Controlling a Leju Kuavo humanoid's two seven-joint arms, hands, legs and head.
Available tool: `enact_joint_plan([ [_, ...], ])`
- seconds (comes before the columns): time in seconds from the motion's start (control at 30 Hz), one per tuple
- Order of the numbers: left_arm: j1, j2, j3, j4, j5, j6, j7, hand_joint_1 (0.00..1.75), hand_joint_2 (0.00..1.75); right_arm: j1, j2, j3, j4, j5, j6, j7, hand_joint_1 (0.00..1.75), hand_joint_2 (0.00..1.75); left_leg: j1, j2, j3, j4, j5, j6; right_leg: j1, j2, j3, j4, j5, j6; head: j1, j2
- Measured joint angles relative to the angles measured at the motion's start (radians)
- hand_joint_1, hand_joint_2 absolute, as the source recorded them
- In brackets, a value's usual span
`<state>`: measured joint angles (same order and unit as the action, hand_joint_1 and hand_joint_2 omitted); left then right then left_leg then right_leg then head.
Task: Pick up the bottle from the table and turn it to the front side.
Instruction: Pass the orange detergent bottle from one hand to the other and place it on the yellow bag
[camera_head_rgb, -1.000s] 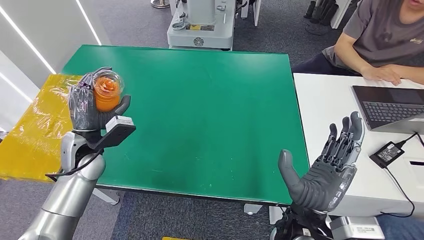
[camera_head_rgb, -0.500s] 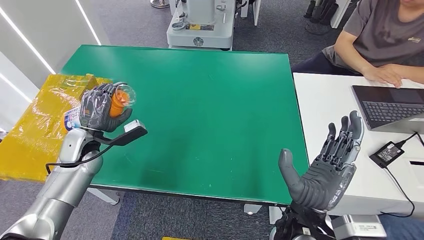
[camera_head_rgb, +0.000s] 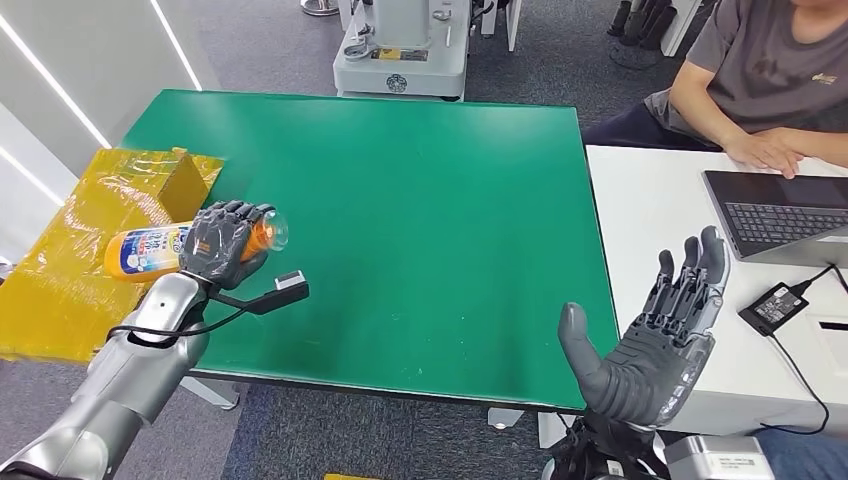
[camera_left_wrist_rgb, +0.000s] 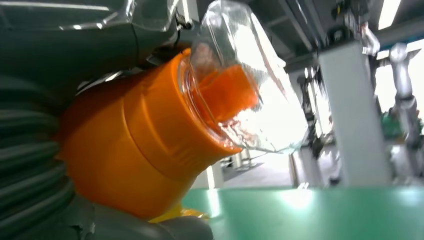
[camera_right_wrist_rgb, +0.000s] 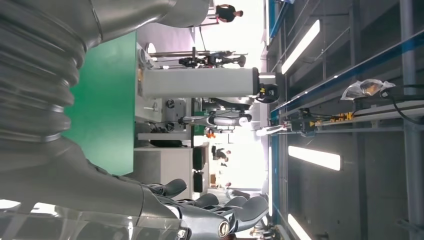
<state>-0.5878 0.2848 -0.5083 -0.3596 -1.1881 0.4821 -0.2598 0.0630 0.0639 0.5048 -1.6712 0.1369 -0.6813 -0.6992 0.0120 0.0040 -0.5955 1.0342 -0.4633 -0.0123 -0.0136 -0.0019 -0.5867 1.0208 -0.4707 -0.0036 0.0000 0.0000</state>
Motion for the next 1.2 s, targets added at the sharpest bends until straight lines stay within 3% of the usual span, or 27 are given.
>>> enact_joint_plan([
  [0.37,-0.004,0.025,-0.061,0.048,-0.070,-0.068,0.035,1.75,1.75,0.009,-0.004,0.007,-0.007,-0.007,0.000,0.000,0.00,1.75,0.000,0.000,0.000,0.000,0.000,0.000,0.000,0.000,0.000,0.000,0.000,0.000,0.000,0.000],
  [0.77,-0.010,0.055,-0.066,0.071,-0.099,-0.130,0.122,1.75,1.75,0.002,-0.008,0.024,-0.008,-0.026,0.000,0.000,0.00,1.75,0.000,0.001,0.000,0.000,0.000,0.000,0.000,0.001,-0.001,0.000,0.000,0.000,0.000,0.000],
  [1.0,-0.025,0.053,-0.065,0.077,-0.079,-0.287,0.143,1.75,1.75,-0.011,-0.009,0.031,-0.003,-0.036,0.000,0.000,0.00,1.75,0.000,0.001,0.000,0.000,0.000,0.000,0.000,0.001,0.000,0.000,0.000,0.000,0.000,0.000],
  [1.2,-0.026,0.050,-0.065,0.077,-0.108,-0.257,0.144,1.75,1.75,-0.020,-0.010,0.042,0.005,-0.046,0.000,0.000,0.00,1.75,0.000,0.001,0.000,0.000,0.000,0.000,0.000,0.001,0.000,0.000,0.000,0.000,0.000,0.000],
])
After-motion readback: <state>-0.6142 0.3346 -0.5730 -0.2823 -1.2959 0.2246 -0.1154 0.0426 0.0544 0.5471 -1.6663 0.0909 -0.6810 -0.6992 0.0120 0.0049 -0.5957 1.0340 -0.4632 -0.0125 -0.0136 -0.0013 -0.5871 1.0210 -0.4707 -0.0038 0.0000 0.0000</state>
